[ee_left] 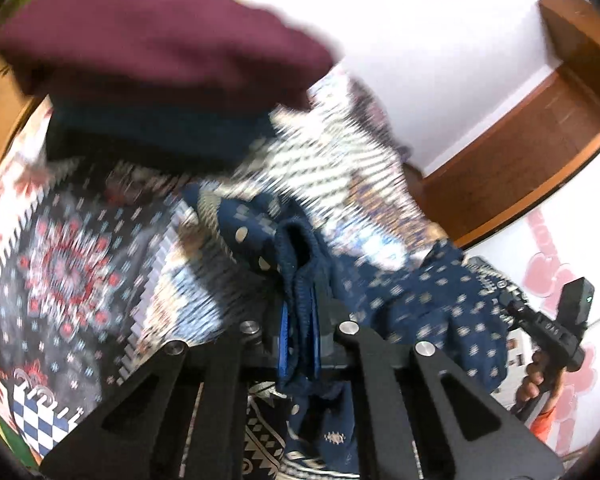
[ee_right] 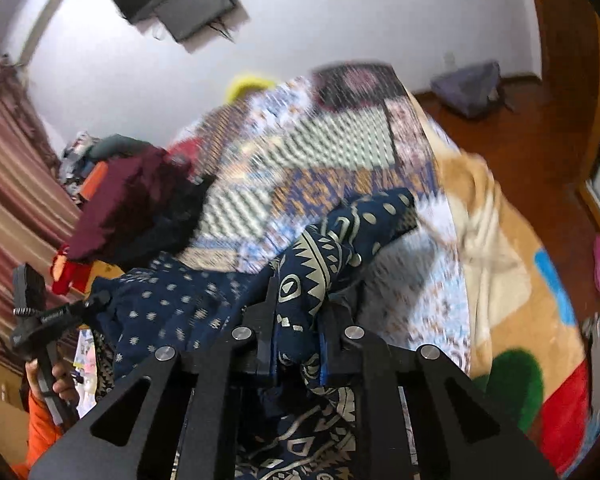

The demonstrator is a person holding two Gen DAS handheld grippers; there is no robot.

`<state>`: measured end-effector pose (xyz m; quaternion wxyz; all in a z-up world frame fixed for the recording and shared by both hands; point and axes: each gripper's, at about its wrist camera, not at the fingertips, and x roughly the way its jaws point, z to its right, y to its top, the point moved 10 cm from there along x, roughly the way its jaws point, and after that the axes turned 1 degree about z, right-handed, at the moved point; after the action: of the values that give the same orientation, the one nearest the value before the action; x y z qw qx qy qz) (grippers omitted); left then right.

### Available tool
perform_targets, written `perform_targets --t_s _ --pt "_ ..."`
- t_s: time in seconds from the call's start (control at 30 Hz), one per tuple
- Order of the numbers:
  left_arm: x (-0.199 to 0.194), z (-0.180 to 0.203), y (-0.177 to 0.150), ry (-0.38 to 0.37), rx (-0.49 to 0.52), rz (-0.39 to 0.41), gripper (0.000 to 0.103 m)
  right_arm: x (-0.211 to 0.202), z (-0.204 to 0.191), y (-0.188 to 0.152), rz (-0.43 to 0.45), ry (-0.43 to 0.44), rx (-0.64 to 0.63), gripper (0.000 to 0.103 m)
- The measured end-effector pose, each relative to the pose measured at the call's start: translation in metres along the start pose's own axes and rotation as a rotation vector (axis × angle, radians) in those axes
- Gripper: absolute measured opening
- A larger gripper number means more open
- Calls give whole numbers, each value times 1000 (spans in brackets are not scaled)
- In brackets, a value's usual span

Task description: Fold large clothes

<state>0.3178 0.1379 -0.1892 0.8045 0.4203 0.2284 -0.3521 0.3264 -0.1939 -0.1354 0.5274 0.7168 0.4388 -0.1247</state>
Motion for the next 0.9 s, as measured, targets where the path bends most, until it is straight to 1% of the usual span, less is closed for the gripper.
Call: perform_targets --t_s 0.17,0.33,0.4,0.47,0.57,0.63,0.67,0.73,0.8,0.87,0.9 --pt "-17 49 32 -19 117 73 7 -36 -30 34 108 9 -80 12" --pt "-34 91 65 -50 186 154 7 -60 -44 70 202 2 -120 12" --pt "-40 109 82 -61 217 197 7 -63 -45 84 230 -5 -130 12" --pt "-42 122 97 -49 248 230 7 -61 -44 99 254 -22 -140 12" --pt "-30 133 115 -29 272 251 7 -51 -36 117 267 -38 -133 12" --pt "-14 133 125 -7 280 245 7 -40 -27 123 260 -57 -124 12" --pt "-4 132 129 16 289 241 7 -35 -21 122 249 -63 -115 12" --pt "19 122 133 83 313 230 7 -10 -1 122 208 -93 -87 12" --pt "47 108 134 136 324 199 7 18 20 116 152 -126 -59 12" --pt "88 86 127 181 325 127 7 51 46 103 74 -157 -22 12" --pt "101 79 124 193 325 103 7 64 58 95 39 -176 -12 12"
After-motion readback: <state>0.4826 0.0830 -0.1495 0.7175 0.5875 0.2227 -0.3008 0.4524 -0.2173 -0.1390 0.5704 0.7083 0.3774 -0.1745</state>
